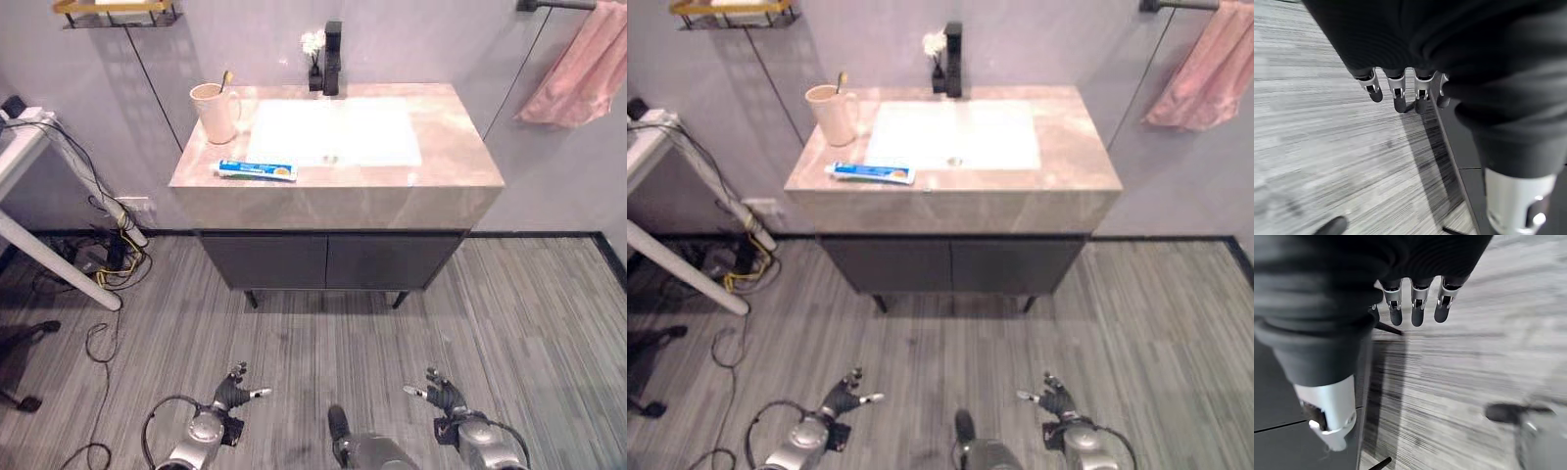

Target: Put brush and paste in cup on sink, flatten towel.

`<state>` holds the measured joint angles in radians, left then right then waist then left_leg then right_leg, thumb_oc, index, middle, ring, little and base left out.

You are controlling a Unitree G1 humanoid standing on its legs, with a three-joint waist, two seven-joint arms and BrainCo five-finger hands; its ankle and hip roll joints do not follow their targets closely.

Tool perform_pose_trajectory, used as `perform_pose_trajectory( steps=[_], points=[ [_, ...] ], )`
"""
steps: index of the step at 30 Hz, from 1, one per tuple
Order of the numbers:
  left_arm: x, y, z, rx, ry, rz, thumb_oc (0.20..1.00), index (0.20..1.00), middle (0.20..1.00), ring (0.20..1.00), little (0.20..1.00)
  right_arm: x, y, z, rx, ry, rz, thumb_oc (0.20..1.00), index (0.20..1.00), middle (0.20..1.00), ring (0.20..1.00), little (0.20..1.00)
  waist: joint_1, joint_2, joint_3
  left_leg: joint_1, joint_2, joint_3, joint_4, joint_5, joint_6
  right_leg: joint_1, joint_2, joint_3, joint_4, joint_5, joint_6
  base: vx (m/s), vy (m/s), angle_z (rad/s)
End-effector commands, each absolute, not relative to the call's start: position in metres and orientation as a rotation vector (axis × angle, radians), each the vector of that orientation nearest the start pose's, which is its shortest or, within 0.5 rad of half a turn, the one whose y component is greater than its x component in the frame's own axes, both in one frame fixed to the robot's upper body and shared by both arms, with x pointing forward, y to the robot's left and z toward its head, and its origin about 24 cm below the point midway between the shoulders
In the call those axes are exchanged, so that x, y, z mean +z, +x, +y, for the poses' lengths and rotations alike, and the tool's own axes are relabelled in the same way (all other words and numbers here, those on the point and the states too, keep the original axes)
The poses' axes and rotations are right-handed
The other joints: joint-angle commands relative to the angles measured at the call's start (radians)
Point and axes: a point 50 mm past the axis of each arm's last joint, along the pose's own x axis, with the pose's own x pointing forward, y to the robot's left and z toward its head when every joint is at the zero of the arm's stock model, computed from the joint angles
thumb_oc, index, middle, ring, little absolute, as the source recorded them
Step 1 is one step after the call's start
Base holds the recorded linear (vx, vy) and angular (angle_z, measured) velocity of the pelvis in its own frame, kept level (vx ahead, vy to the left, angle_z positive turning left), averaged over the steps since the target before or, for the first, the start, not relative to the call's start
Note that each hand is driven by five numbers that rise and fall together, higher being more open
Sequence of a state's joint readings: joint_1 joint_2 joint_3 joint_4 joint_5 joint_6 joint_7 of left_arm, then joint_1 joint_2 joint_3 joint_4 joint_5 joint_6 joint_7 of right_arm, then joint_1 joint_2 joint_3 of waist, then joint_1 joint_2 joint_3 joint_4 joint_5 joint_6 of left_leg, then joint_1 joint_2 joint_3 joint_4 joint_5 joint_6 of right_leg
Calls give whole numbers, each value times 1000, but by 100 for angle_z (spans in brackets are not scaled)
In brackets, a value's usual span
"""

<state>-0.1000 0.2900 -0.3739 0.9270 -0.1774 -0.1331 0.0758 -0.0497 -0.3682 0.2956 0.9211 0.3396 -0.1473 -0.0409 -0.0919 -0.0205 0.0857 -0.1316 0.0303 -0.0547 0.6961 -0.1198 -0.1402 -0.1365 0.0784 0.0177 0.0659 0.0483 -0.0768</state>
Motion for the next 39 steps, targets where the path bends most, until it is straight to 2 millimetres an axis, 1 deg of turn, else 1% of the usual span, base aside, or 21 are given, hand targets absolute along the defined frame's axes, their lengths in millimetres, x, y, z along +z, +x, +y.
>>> perform_pose_trajectory(
  steps=[1,3,4,5,7,9,10,11,13,15,18,20,22,23,24,25,27,28,31,34,39],
  points=[
    [-92,226,194,-98,349,590,1000,1000,1000,1000,1000,-93,192,-262,-142,-223,655,1000,1000,1000,1000,1000,-13,-27,73,47,8,140,-140,204,69,13,-44,54,9,14,91,345,-248,30],
    [-92,227,192,-100,348,583,1000,1000,1000,1000,1000,-93,189,-266,-159,-228,663,1000,1000,1000,1000,1000,-11,-29,67,-3,10,186,-196,184,75,34,-58,45,-2,-4,94,292,-64,25],
    [-91,227,193,-96,352,580,1000,1000,1000,1000,1000,-93,189,-268,-169,-228,663,1000,1000,1000,1000,1000,-8,-28,64,-39,18,221,-264,160,83,58,-65,41,-11,-15,104,492,21,35],
    [-93,224,195,-89,348,583,1000,1000,1000,1000,1000,-94,187,-271,-172,-242,670,1000,1000,1000,1000,1000,4,-23,61,-79,32,243,-411,144,93,90,-73,41,-15,-44,118,385,39,33],
    [-94,222,196,-84,347,590,1000,1000,1000,1000,1000,-94,187,-270,-165,-251,675,1000,1000,1000,1000,1000,12,-19,64,-83,35,231,-479,159,93,104,-74,51,-14,-52,122,313,78,7],
    [-100,213,202,-56,344,624,1000,1000,1000,1000,1000,-96,187,-267,-134,-276,682,1000,1000,1000,1000,1000,39,4,69,-97,46,150,-641,259,75,144,-61,84,-13,-80,124,344,120,-28],
    [-100,213,202,-56,344,624,1000,1000,1000,1000,1000,-96,187,-267,-134,-276,682,1000,1000,1000,1000,1000,39,4,69,-97,46,150,-641,259,75,144,-61,84,-13,-80,124,561,227,-87],
    [-104,204,211,-28,336,651,1000,1000,1000,1000,1000,-100,186,-264,-113,-284,708,1000,1000,1000,1000,1000,70,27,66,-114,58,77,-730,316,55,186,-63,141,-5,-116,126,422,173,-110],
    [-104,204,211,-28,336,651,1000,1000,1000,1000,1000,-100,186,-264,-113,-283,708,1000,1000,1000,1000,1000,71,25,67,-109,57,80,-733,317,56,189,-65,143,-5,-117,126,337,162,-111],
    [-107,196,217,-36,370,680,1000,1000,1000,1000,1000,-103,181,-263,-117,-259,730,1000,1000,1000,1000,1000,82,28,40,-128,25,77,-667,281,78,236,-110,187,4,-150,154,456,326,-79],
    [-105,199,222,-44,415,666,1000,1000,1000,1000,1000,-106,180,-262,-132,-224,740,1000,1000,1000,1000,1000,90,19,26,-156,-35,81,-584,211,116,224,-176,212,45,-147,179,330,303,-54],
    [-102,201,227,-40,442,658,1000,1000,1000,1000,1000,-107,183,-259,-124,-222,745,1000,1000,1000,1000,1000,101,10,25,-143,-66,106,-554,167,141,200,-218,211,104,-87,204,289,256,1],
    [-99,202,233,-31,454,646,1000,1000,1000,1000,1000,-102,192,-253,-95,-224,713,1000,1000,1000,1000,1000,107,15,34,-113,-64,129,-570,156,152,130,-207,205,193,17,217,201,182,-16],
    [-96,203,237,-26,461,633,1000,1000,1000,1000,1000,-99,198,-250,-82,-215,691,1000,1000,1000,1000,1000,107,17,56,-86,-59,139,-585,149,161,87,-193,178,256,59,218,240,254,-78],
    [-95,199,240,-47,479,630,1000,1000,1000,1000,1000,-97,202,-246,-57,-218,674,1000,1000,1000,1000,1000,109,36,71,-49,-50,146,-607,137,166,29,-180,102,294,45,218,174,197,-76],
    [-95,199,240,-47,479,630,1000,1000,1000,1000,1000,-97,202,-246,-57,-218,674,1000,1000,1000,1000,1000,107,36,73,-46,-52,145,-606,136,166,32,-181,100,295,43,218,196,174,-65],
    [-95,197,240,-116,559,625,1000,1000,1000,1000,1000,-96,203,-246,-45,-229,669,1000,1000,1000,1000,1000,92,47,85,5,-54,137,-629,121,168,-27,-128,80,251,-36,205,212,112,-8],
    [-96,195,242,-142,607,637,1000,1000,1000,1000,1000,-95,205,-247,-43,-239,666,1000,1000,1000,1000,1000,96,44,90,14,-56,140,-627,114,164,-36,-143,50,191,-46,205,262,23,21],
    [-100,188,248,-182,661,666,1000,1000,1000,1000,1000,-96,204,-251,-41,-260,677,1000,1000,1000,1000,1000,90,39,103,38,-63,123,-605,99,156,-8,-145,49,123,-50,212,135,-51,36],
    [-107,175,254,-184,677,717,1000,1000,1000,1000,1000,-96,200,-260,-57,-279,688,1000,1000,1000,1000,1000,102,30,92,40,-59,118,-612,102,144,27,-148,44,57,-49,200,58,-140,44],
    [-119,149,259,-161,636,800,1000,1000,1000,1000,1000,-93,191,-279,-73,-337,710,1000,1000,1000,1000,1000,121,34,87,30,-24,76,-659,154,104,63,-123,9,-11,-54,166,-5,-209,2]
  ],
)
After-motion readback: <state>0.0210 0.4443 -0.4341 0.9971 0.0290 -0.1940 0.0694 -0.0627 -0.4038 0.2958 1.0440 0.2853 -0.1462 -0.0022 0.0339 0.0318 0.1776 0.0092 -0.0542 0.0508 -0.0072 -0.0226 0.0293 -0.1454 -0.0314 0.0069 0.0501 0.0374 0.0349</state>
